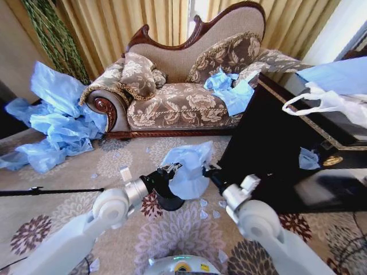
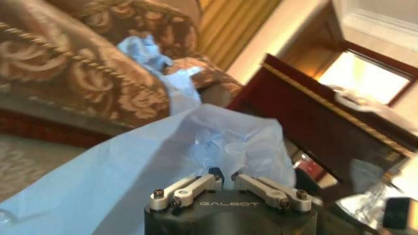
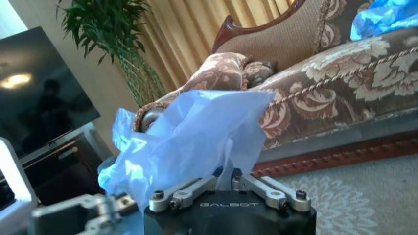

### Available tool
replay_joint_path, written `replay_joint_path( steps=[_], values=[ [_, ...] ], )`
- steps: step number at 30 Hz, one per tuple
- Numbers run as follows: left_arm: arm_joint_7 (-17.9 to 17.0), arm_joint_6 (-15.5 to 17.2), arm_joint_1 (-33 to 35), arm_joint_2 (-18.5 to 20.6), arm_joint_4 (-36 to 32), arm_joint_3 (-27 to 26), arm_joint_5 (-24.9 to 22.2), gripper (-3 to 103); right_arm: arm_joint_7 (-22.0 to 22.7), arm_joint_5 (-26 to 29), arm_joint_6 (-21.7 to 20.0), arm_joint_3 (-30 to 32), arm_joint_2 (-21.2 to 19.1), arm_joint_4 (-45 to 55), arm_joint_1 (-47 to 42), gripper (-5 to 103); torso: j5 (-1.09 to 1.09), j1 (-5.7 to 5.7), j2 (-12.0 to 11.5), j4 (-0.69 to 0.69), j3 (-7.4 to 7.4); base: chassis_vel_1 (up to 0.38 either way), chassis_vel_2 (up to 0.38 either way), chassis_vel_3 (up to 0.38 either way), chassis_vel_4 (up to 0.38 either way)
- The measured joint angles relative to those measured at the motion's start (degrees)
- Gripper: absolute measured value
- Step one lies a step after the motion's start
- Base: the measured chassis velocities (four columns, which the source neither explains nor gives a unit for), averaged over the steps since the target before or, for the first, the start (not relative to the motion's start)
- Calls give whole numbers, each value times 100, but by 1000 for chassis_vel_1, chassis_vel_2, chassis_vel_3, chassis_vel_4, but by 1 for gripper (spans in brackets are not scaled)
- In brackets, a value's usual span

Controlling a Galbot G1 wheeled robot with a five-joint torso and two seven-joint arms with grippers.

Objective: Place a garbage bag over the trash bin.

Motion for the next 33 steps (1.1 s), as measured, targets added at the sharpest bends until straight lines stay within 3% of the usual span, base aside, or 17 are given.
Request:
replay_joint_path(
  steps=[6, 13, 24, 33],
  values=[
    [223, -215, -26, -582, 1047, 108, -270, 0, 31, -135, 53, -373, 190, -385, 154, 0, 0, 0, 0, 0, 0, 0, 0, 0, 0],
    [337, -330, 106, -949, 1643, 165, -81, 0, 14, -218, 77, -648, 315, -641, 215, 0, 0, 0, 0, -1, 0, 0, 0, 0, 0],
    [61, -502, 68, -953, 1465, 64, 116, 0, -22, -273, 111, -1103, 564, -1107, 582, 0, 2, 0, 0, 0, 0, 0, 0, 0, 0],
    [-555, -534, 482, -975, 944, -116, 152, 0, 97, -98, 67, -1264, 449, -1072, 698, 0, 1, 0, 0, 0, 0, 0, 0, 0, 0]
  ],
)
